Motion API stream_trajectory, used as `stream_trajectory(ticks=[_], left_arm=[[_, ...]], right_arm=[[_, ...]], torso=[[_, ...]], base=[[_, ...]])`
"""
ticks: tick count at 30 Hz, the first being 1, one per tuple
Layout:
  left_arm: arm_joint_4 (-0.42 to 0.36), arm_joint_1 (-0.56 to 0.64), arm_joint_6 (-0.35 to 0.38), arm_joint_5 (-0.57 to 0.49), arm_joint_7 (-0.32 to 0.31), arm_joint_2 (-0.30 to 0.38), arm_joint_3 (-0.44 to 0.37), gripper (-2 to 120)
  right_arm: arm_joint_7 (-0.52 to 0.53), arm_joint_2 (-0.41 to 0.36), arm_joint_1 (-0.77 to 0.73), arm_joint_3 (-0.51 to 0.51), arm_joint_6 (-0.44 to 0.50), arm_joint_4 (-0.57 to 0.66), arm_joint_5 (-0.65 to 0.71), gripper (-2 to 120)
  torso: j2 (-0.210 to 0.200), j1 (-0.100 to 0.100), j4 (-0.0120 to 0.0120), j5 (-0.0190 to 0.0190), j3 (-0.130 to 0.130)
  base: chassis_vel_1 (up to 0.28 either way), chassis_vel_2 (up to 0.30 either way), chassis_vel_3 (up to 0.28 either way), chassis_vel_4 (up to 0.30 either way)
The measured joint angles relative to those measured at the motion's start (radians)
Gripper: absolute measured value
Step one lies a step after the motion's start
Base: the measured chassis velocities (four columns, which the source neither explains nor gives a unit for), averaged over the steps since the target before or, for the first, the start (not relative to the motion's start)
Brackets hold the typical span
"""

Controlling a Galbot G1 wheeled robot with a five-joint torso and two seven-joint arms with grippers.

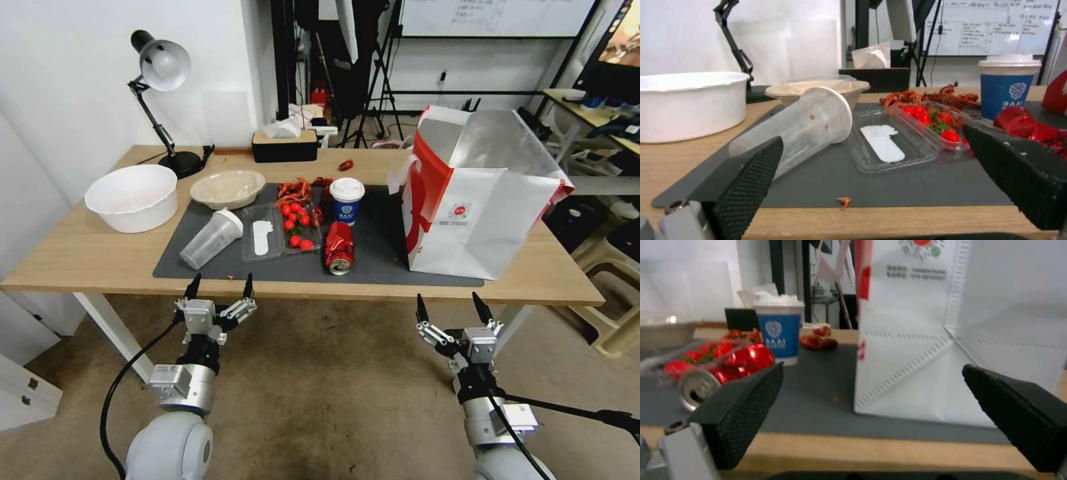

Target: Pick up the trash from the table and place it into the takeout bag.

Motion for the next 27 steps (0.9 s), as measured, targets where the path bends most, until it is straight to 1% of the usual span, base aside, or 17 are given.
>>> stream_trajectory(ticks=[3,4,6,7,8,10,11,12,13,15,16,19,20,22,25,27], left_arm=[[0.000,-0.001,0.000,0.000,0.000,0.000,-0.001,100],[0.001,-0.001,0.000,0.000,0.000,-0.001,-0.001,100],[0.003,-0.001,0.000,0.000,0.000,-0.003,-0.001,100],[0.005,-0.002,0.000,0.000,0.000,-0.004,-0.001,100],[0.005,-0.002,0.000,0.000,0.000,-0.004,-0.001,100],[0.005,-0.002,0.000,0.001,0.000,-0.006,-0.002,100],[0.005,-0.002,0.000,0.001,0.000,-0.006,-0.003,100],[0.006,-0.002,0.000,0.002,0.000,-0.007,-0.003,100],[0.006,-0.002,0.000,0.002,0.000,-0.007,-0.003,100],[0.009,-0.001,0.000,0.006,0.000,-0.012,-0.004,100],[0.009,-0.001,0.000,0.006,0.000,-0.012,-0.004,100],[0.011,-0.001,0.000,0.009,0.000,-0.017,-0.004,100],[0.011,-0.001,0.000,0.009,0.000,-0.017,-0.004,100],[0.013,-0.001,0.000,0.010,0.000,-0.020,-0.007,100],[0.013,0.000,0.000,0.011,0.000,-0.022,-0.009,100],[0.013,0.000,0.000,0.011,0.000,-0.023,-0.013,100]], right_arm=[[0.009,0.000,0.023,-0.018,-0.010,0.006,0.010,100],[0.021,0.000,0.045,-0.039,-0.024,0.015,0.020,100],[0.044,-0.001,0.094,-0.078,-0.058,0.030,0.035,100],[0.064,-0.006,0.154,-0.118,-0.103,0.039,0.058,100],[0.064,-0.006,0.154,-0.118,-0.103,0.039,0.058,100],[0.072,-0.016,0.211,-0.156,-0.151,0.042,0.095,100],[0.072,-0.018,0.222,-0.164,-0.160,0.042,0.104,100],[0.081,-0.029,0.275,-0.201,-0.207,0.036,0.149,100],[0.081,-0.029,0.275,-0.201,-0.207,0.036,0.149,100],[0.099,-0.039,0.380,-0.269,-0.256,-0.011,0.213,100],[0.099,-0.039,0.380,-0.269,-0.256,-0.011,0.213,100],[0.148,-0.036,0.496,-0.349,-0.338,-0.045,0.322,100],[0.148,-0.036,0.496,-0.349,-0.338,-0.045,0.322,100],[0.193,-0.026,0.579,-0.410,-0.398,-0.067,0.393,100],[0.224,-0.018,0.619,-0.442,-0.434,-0.079,0.428,100],[0.273,-0.004,0.660,-0.477,-0.488,-0.091,0.471,100]], torso=[[0.000,0.000,-0.0001,0.0000,0.000],[0.000,0.000,0.0000,0.0000,0.000],[0.000,0.000,-0.0001,0.0000,0.000],[0.000,0.000,0.0001,0.0001,0.000],[0.000,0.000,0.0001,0.0001,0.000],[0.000,0.000,0.0001,0.0001,0.000],[0.000,0.000,0.0000,0.0001,0.000],[0.000,0.000,0.0000,0.0000,0.000],[0.000,0.000,0.0000,0.0000,0.000],[0.000,0.000,0.0000,0.0001,0.000],[0.000,0.000,0.0000,0.0001,0.000],[0.000,0.000,0.0000,-0.0001,0.000],[0.000,0.000,0.0000,-0.0001,0.000],[0.000,0.000,0.0001,0.0000,0.000],[0.000,0.000,0.0001,0.0000,0.000],[0.000,0.000,0.0000,0.0000,0.000]], base=[[0.000,0.000,0.000,0.000],[0.000,0.000,0.000,0.000],[0.000,0.000,0.000,0.000],[0.000,0.000,0.000,0.000],[0.000,0.000,0.000,0.000],[0.000,0.000,0.000,0.000],[0.000,0.000,0.000,0.000],[0.000,0.000,0.000,0.000],[0.000,0.000,0.000,0.000],[0.000,0.000,0.000,0.000],[0.000,0.000,0.000,0.000],[0.000,0.000,0.000,0.000],[0.000,0.000,0.000,0.000],[0.000,0.000,0.000,0.000],[0.000,0.000,0.000,0.000],[0.000,0.000,0.000,0.000]])
